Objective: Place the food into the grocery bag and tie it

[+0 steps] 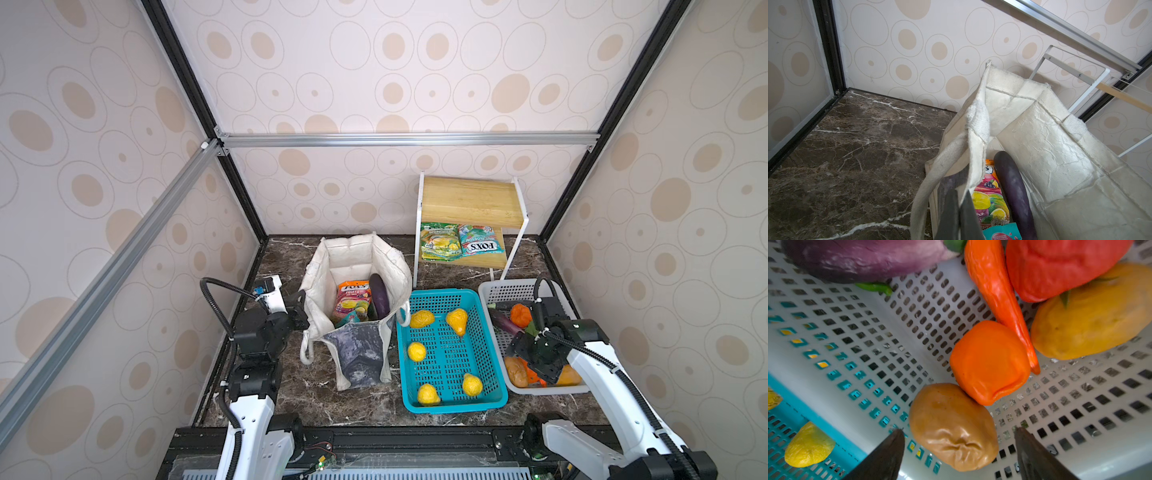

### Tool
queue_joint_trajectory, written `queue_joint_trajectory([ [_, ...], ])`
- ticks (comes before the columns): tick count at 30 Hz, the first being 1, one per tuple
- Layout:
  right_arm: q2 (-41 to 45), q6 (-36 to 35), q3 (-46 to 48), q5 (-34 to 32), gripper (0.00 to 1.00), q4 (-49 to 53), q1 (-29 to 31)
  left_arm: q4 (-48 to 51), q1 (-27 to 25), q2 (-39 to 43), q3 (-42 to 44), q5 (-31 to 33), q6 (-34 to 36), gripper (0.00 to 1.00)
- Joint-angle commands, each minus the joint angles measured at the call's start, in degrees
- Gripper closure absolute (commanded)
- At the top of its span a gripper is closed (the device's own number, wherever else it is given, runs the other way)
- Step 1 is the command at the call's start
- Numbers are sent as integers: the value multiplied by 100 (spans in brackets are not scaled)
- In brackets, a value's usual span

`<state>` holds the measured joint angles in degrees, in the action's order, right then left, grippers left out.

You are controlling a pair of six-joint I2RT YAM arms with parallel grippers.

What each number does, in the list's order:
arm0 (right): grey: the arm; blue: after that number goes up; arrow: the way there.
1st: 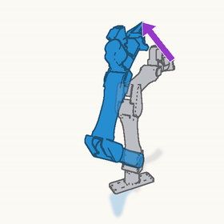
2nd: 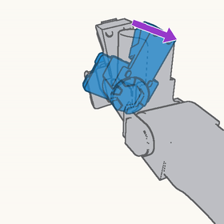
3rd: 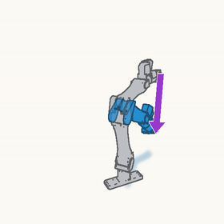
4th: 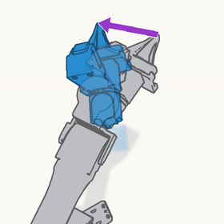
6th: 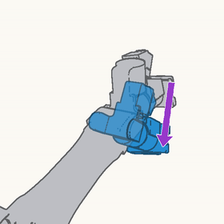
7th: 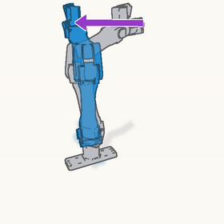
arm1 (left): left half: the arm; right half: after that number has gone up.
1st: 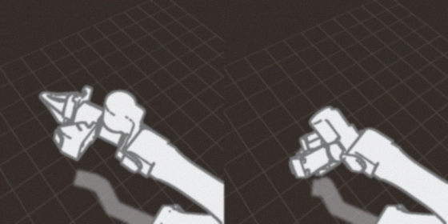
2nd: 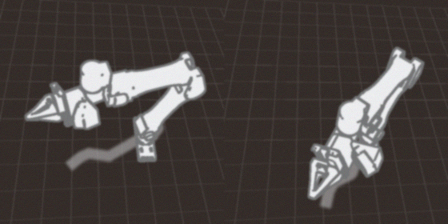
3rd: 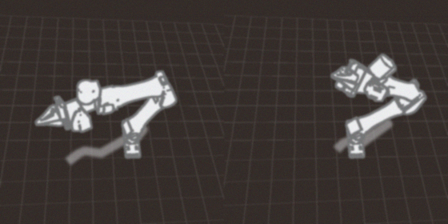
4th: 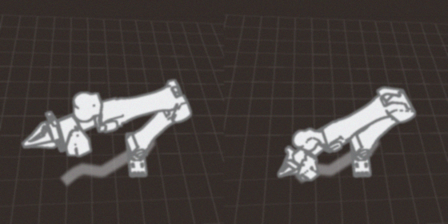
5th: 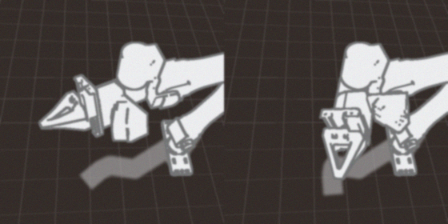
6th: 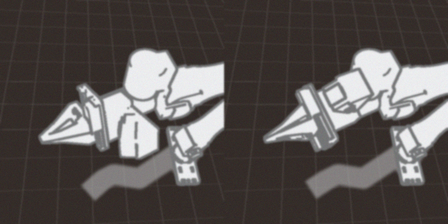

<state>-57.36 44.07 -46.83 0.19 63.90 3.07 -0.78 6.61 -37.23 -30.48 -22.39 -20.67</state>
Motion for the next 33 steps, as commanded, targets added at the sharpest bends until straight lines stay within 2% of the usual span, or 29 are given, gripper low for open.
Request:
queue_joint_trajectory([
  [1, 15, 5, 148, 343, 14, -184, -41, -45, 31, 40, -81, -12, 40, 100],
  [8, -73, 49, 418, 820, 12, -554, -225, -45, 32, 25, -69, -14, 36, 100],
  [19, 59, 213, 842, 1549, 18, -839, -606, -7, 32, 38, -73, 78, 54, 100],
  [26, 219, 245, 1149, 1572, 24, -1009, -796, -34, 26, 3, -70, -25, 28, 100],
  [33, 432, 73, 828, 1261, 33, -728, -852, -25, 32, 58, -72, 20, 43, 100],
])
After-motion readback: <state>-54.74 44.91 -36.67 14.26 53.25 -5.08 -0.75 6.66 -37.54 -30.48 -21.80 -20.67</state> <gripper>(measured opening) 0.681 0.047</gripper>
